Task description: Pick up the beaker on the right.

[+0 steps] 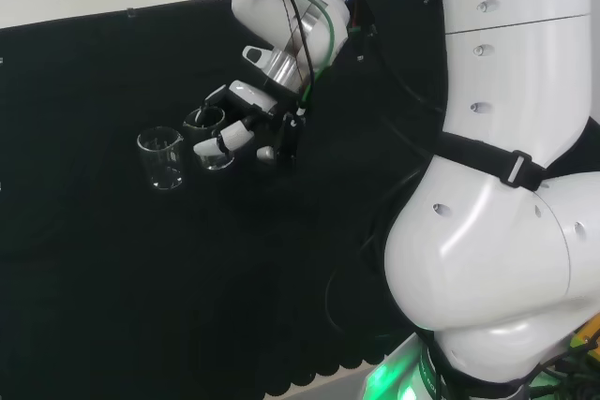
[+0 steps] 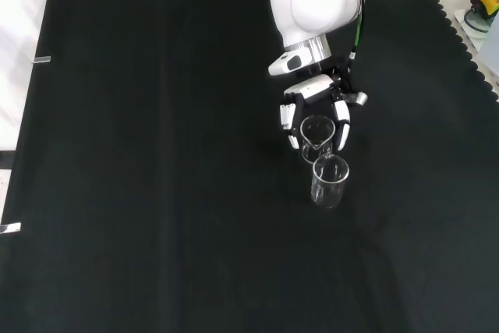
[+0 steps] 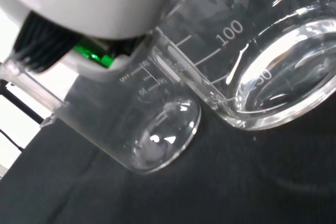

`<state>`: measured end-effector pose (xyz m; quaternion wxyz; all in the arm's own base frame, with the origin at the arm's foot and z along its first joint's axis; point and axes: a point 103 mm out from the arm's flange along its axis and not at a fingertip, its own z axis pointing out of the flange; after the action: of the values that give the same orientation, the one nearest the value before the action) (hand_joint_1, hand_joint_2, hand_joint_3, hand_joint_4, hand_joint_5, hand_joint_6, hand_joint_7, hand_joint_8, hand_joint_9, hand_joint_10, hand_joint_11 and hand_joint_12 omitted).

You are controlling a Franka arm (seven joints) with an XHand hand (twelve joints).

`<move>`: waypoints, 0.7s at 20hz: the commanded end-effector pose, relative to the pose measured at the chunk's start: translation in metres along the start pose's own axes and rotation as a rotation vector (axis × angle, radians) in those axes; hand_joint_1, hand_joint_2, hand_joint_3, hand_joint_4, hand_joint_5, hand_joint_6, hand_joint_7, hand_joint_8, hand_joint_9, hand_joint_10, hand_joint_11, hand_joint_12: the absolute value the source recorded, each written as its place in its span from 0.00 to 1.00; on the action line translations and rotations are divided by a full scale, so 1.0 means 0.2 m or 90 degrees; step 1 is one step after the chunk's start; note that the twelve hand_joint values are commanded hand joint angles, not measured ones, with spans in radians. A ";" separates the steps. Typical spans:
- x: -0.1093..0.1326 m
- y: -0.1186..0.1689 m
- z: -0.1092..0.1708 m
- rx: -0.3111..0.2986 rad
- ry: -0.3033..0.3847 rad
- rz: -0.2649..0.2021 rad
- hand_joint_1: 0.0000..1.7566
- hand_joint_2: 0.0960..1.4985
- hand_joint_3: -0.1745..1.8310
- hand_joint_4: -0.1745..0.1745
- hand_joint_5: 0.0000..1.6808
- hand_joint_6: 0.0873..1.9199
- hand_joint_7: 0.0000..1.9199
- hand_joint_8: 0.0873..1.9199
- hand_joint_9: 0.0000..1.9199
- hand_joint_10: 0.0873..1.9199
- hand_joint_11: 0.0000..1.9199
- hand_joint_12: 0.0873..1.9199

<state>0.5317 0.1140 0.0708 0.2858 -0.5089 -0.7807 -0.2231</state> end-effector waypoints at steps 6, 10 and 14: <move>0.04 -0.03 -0.17 -0.005 -0.030 -0.032 0.81 0.43 0.34 0.00 0.78 0.23 0.69 0.29 0.79 0.00 0.65 0.36; 0.06 -0.05 -0.22 0.004 -0.038 -0.043 0.81 0.43 0.33 0.00 0.78 0.22 0.69 0.29 0.79 0.00 0.65 0.36; 0.08 -0.06 -0.25 0.006 -0.042 -0.048 0.81 0.42 0.34 0.00 0.78 0.22 0.69 0.29 0.79 0.00 0.65 0.36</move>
<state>0.5301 0.0918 0.1124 0.2547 -0.4882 -0.8060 -0.2170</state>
